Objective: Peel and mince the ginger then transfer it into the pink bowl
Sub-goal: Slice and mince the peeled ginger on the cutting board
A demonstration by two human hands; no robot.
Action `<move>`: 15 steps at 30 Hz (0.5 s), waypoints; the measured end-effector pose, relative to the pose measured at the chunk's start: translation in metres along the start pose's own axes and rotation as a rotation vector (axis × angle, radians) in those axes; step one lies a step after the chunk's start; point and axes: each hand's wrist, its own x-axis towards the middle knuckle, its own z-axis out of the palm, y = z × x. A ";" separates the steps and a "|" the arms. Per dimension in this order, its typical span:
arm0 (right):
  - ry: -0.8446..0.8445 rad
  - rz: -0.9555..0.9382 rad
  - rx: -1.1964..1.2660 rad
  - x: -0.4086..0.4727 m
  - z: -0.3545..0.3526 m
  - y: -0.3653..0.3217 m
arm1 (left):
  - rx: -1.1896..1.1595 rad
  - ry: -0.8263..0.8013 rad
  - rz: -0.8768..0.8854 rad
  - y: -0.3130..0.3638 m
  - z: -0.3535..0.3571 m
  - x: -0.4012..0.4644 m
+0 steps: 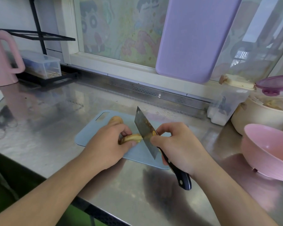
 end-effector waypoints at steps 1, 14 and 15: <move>-0.009 -0.003 -0.003 0.000 -0.001 -0.001 | -0.011 -0.006 -0.008 0.002 -0.001 0.001; 0.038 0.064 0.081 -0.004 -0.004 -0.006 | -0.109 0.005 0.070 -0.004 0.000 -0.004; 0.038 0.061 0.086 -0.005 -0.004 -0.007 | -0.117 0.000 0.075 -0.004 -0.001 -0.004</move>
